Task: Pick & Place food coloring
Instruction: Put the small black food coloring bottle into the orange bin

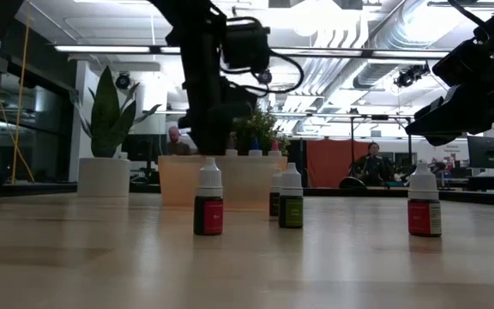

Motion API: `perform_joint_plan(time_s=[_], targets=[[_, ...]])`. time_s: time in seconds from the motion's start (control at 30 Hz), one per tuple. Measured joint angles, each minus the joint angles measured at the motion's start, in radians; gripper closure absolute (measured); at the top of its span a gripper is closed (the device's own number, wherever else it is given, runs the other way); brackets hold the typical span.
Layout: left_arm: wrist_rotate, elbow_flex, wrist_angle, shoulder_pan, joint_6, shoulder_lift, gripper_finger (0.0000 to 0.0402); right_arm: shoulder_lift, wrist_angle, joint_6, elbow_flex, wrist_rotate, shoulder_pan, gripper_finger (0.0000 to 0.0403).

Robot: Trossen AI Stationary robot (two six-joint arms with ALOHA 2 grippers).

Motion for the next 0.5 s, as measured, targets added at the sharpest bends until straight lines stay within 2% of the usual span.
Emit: perform_joint_plan(time_s=[0.5], targets=[[0.030, -0.014, 0.071, 0.033, 0.027, 0.055, 0.0353, 0.000, 0.001, 0.000, 0.000, 0.000, 0.000, 0.0402]])
